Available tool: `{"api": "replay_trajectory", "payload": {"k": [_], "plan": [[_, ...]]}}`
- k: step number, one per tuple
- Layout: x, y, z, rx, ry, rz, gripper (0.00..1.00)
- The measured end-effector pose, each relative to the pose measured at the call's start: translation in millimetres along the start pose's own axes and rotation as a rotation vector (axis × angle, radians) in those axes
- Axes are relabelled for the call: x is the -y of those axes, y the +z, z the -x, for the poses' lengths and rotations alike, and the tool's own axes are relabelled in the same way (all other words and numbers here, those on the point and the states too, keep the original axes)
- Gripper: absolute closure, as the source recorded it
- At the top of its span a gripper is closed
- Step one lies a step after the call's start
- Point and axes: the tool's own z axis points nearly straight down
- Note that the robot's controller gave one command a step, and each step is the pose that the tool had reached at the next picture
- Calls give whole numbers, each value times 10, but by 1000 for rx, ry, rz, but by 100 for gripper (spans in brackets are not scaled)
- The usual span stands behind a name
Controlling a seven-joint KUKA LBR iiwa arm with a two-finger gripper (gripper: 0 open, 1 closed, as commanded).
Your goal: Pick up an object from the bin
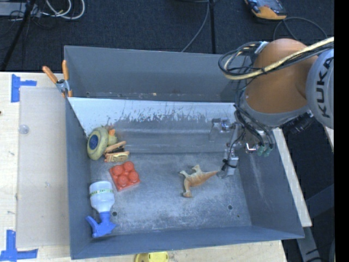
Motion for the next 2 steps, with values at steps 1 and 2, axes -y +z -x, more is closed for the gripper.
{"api": "replay_trajectory", "payload": {"k": [1,2], "plan": [[-1,-46,13,8,0,0,0],[-25,518,57,10,-29,0,0]]}}
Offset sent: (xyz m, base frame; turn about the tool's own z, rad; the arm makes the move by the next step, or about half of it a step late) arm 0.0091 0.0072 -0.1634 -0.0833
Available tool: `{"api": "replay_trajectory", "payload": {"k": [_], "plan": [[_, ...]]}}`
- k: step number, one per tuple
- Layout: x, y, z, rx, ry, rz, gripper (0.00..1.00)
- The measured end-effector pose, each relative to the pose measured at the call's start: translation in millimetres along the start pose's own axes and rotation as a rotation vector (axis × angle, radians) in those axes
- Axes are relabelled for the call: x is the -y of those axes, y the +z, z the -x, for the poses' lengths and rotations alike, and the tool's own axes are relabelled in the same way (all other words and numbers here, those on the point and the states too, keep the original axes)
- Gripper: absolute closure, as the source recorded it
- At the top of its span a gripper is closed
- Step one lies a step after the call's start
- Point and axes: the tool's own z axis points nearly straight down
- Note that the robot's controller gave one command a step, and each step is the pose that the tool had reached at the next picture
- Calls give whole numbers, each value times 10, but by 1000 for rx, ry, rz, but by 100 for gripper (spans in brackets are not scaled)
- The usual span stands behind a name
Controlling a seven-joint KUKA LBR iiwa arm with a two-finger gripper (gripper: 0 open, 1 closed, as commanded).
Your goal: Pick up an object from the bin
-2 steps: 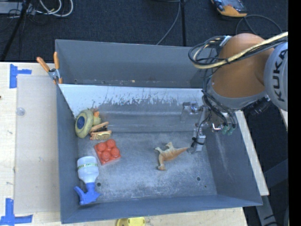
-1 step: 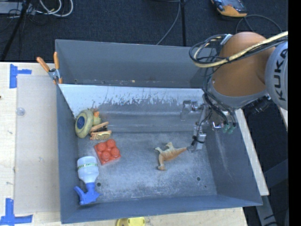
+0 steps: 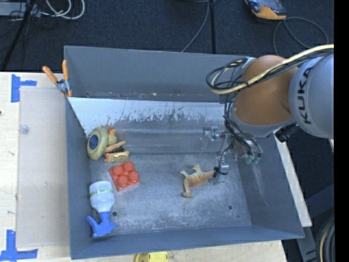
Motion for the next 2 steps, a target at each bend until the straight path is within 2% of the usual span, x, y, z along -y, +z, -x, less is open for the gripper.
{"api": "replay_trajectory", "payload": {"k": [1,2], "plan": [[-46,317,-76,-11,-144,2,0],[-7,346,-11,-1,-142,1,0]]}}
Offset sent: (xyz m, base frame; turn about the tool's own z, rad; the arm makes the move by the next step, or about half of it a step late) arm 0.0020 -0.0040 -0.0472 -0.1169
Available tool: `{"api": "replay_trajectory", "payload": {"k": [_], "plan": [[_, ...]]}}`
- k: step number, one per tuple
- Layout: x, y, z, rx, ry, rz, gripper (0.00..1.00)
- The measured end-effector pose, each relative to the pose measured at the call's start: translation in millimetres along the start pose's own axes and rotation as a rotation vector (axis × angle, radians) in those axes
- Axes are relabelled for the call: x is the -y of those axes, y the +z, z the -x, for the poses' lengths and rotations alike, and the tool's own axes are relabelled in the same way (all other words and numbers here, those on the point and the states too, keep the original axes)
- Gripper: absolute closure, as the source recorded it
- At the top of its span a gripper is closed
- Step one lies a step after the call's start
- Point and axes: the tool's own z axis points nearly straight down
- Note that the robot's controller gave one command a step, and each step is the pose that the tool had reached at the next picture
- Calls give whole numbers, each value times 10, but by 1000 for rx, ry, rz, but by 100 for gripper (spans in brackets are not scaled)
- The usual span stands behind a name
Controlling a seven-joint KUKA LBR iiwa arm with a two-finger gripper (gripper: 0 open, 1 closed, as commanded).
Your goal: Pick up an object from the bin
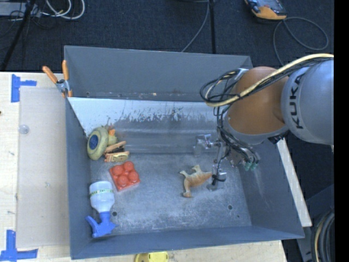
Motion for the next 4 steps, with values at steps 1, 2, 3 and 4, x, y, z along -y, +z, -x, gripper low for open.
{"api": "replay_trajectory", "payload": {"k": [1,2,3,4], "plan": [[28,614,52,-5,-144,1,0],[-4,769,76,1,-187,1,100],[-4,773,75,1,-187,1,100],[-6,752,66,-3,-187,1,100]]}}
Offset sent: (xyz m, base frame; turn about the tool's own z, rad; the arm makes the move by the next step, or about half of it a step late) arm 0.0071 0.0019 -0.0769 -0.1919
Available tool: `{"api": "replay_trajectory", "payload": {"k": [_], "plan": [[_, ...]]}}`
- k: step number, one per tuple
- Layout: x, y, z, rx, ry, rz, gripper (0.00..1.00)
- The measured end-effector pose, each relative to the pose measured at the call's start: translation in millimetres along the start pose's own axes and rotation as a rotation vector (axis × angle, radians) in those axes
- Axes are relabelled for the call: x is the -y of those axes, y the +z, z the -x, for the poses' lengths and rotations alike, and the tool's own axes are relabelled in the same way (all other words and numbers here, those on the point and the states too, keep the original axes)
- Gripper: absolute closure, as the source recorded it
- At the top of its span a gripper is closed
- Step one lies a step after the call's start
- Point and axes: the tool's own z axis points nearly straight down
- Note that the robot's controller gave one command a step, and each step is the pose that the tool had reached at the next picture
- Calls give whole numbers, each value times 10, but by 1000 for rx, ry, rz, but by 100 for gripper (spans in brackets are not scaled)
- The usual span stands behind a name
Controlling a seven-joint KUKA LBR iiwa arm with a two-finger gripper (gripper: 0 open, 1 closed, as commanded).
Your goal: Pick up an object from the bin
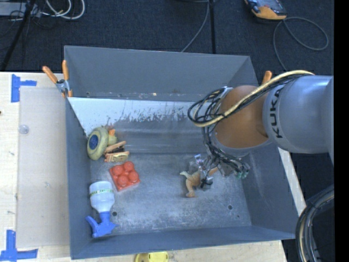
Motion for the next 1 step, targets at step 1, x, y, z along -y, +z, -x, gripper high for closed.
{"api": "replay_trajectory", "payload": {"k": [1], "plan": [[-8,-113,-14,-5,0,2,100]]}}
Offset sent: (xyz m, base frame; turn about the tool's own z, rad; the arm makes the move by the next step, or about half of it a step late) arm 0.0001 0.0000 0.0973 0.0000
